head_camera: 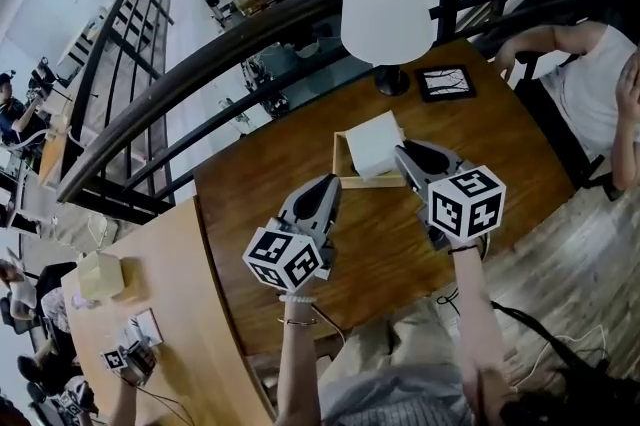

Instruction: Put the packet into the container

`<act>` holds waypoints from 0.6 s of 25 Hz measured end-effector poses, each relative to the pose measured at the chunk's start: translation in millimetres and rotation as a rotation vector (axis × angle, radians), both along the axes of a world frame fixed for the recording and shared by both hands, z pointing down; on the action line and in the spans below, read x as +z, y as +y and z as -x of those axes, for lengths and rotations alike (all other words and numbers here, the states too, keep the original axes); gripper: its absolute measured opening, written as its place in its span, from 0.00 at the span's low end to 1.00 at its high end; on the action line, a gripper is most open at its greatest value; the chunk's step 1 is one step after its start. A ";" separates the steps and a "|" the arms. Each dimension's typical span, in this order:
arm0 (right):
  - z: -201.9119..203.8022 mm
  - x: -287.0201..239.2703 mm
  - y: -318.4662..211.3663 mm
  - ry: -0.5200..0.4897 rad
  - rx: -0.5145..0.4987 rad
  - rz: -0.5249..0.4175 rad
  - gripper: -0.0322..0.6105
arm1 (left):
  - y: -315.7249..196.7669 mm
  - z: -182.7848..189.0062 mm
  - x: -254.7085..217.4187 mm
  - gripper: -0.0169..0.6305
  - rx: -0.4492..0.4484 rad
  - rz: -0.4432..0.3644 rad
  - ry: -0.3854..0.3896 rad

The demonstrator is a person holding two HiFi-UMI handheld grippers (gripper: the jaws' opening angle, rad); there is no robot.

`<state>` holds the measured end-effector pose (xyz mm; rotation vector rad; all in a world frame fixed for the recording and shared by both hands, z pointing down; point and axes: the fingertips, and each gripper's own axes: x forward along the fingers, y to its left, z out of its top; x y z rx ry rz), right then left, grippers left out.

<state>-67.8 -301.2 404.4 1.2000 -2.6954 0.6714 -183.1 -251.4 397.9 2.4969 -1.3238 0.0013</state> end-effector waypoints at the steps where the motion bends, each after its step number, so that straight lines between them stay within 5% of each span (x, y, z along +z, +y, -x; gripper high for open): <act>1: 3.4 4.1 -3.6 -0.002 0.004 0.007 0.16 | -2.5 1.6 3.2 0.03 -0.002 0.007 0.002; 15: 38.2 49.4 -14.3 0.087 0.067 0.031 0.16 | -35.8 5.1 23.8 0.04 0.006 0.048 0.011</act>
